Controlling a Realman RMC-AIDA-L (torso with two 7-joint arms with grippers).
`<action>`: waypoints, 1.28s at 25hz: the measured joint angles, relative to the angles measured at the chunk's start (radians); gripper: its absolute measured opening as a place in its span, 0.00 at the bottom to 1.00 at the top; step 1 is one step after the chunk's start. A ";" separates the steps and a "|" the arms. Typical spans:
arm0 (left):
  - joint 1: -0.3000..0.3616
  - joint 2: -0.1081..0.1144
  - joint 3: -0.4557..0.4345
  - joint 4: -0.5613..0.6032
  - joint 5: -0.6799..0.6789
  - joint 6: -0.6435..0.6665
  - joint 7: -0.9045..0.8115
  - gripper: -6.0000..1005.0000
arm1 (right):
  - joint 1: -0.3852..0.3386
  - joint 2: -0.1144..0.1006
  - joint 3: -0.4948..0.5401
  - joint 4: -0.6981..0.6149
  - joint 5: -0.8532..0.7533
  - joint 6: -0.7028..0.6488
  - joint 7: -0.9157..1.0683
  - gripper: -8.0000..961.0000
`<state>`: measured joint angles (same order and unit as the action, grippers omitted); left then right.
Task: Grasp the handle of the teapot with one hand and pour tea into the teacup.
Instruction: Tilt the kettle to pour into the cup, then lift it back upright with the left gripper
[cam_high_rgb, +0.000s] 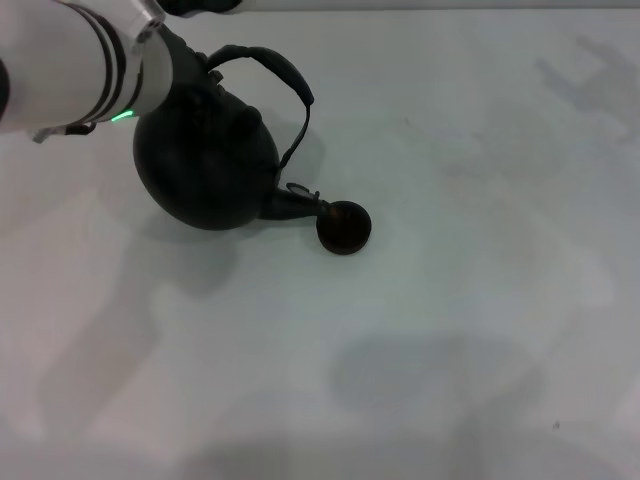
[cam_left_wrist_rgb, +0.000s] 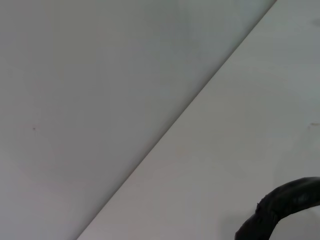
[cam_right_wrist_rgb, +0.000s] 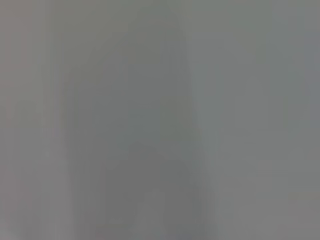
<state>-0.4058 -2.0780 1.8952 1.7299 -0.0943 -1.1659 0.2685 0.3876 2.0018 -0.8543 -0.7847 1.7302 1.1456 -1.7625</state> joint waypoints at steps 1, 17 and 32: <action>0.000 0.000 0.001 0.000 0.002 0.000 0.000 0.14 | 0.001 0.000 0.000 0.000 0.000 -0.003 0.000 0.88; -0.011 -0.001 0.001 -0.006 0.004 -0.005 -0.012 0.14 | 0.005 0.000 0.000 0.009 0.000 -0.006 -0.005 0.88; 0.123 -0.001 -0.011 -0.002 -0.089 0.155 -0.117 0.14 | 0.005 -0.006 -0.003 0.011 -0.003 -0.023 -0.006 0.88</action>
<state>-0.2829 -2.0786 1.8843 1.7283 -0.1830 -1.0105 0.1514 0.3926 1.9954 -0.8571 -0.7738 1.7275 1.1224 -1.7682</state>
